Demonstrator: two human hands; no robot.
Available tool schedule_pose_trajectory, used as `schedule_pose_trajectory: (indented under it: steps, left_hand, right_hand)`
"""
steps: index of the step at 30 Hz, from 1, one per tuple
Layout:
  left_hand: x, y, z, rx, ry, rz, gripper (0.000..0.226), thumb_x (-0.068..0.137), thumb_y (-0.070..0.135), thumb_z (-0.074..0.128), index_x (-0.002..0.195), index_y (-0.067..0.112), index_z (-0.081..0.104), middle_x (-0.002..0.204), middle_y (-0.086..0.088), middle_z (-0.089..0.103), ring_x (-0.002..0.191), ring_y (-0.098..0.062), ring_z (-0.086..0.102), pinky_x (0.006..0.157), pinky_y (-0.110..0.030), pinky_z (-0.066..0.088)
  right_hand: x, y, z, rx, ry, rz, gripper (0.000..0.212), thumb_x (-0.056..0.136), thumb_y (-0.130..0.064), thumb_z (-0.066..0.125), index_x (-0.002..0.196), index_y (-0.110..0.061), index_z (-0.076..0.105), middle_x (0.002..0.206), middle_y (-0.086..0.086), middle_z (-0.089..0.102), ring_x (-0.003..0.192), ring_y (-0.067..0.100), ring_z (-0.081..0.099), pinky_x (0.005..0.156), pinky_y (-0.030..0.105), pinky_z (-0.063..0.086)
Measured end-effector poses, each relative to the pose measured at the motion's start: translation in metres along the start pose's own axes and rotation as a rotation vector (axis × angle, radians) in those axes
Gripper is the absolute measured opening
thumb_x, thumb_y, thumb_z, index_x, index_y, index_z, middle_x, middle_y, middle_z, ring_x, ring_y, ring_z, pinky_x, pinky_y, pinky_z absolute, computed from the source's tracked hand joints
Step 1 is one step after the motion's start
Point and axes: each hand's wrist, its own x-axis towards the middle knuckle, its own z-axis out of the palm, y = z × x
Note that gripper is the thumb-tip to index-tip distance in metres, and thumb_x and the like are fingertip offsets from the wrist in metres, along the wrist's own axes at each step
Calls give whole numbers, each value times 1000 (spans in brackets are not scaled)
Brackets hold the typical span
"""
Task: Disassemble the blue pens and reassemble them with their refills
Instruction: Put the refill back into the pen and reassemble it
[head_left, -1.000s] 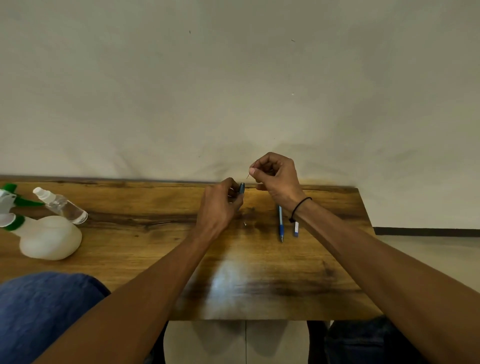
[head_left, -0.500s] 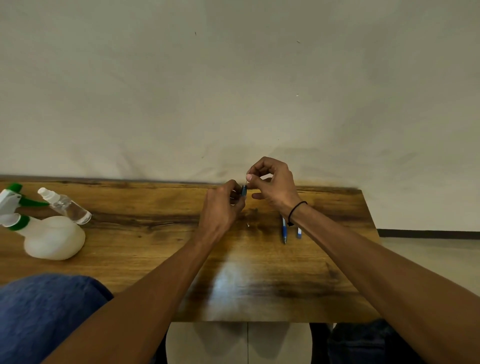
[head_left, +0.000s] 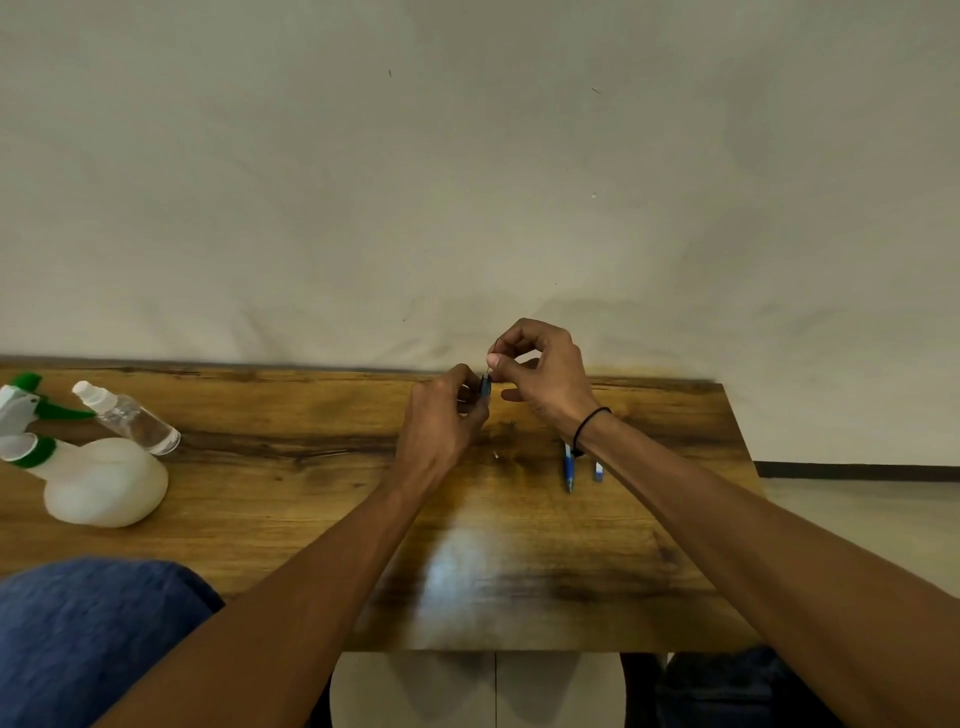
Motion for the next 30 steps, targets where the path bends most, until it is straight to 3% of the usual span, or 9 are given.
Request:
schedule_pose_trajectory:
  steps: [9, 25, 28, 30]
  left_hand:
    - [-1, 0, 0, 6, 0, -4, 13, 94, 16, 76, 106, 11, 73, 100, -5, 80, 85, -15, 76, 79, -28, 64]
    - [-1, -6, 2, 15, 6, 9, 15, 93, 15, 78, 107, 11, 74, 100, -6, 80, 89, -17, 77, 81, -34, 66]
    - [-2, -7, 3, 17, 13, 21, 16, 92, 13, 79, 107, 12, 74, 101, -5, 80, 88, -14, 77, 81, -28, 65]
    - [-2, -6, 3, 11, 21, 17, 16, 91, 14, 79, 107, 14, 74, 99, -3, 80, 83, -9, 75, 76, -16, 61]
  right_hand:
    - [2, 5, 1, -32, -4, -11, 5, 91, -11, 78, 90, -13, 73, 95, 6, 72, 79, 19, 76, 67, 44, 67]
    - [5, 15, 2, 29, 3, 30, 5, 87, 0, 79, 85, -4, 77, 88, 8, 74, 79, 18, 77, 61, 26, 63]
    - [0, 26, 2, -54, 21, 51, 13, 90, 5, 74, 88, -8, 74, 88, 6, 73, 72, 18, 76, 60, 30, 65]
    - [-7, 38, 3, -191, -7, 33, 19, 91, 8, 68, 88, -10, 73, 85, 5, 74, 66, 18, 74, 60, 33, 65]
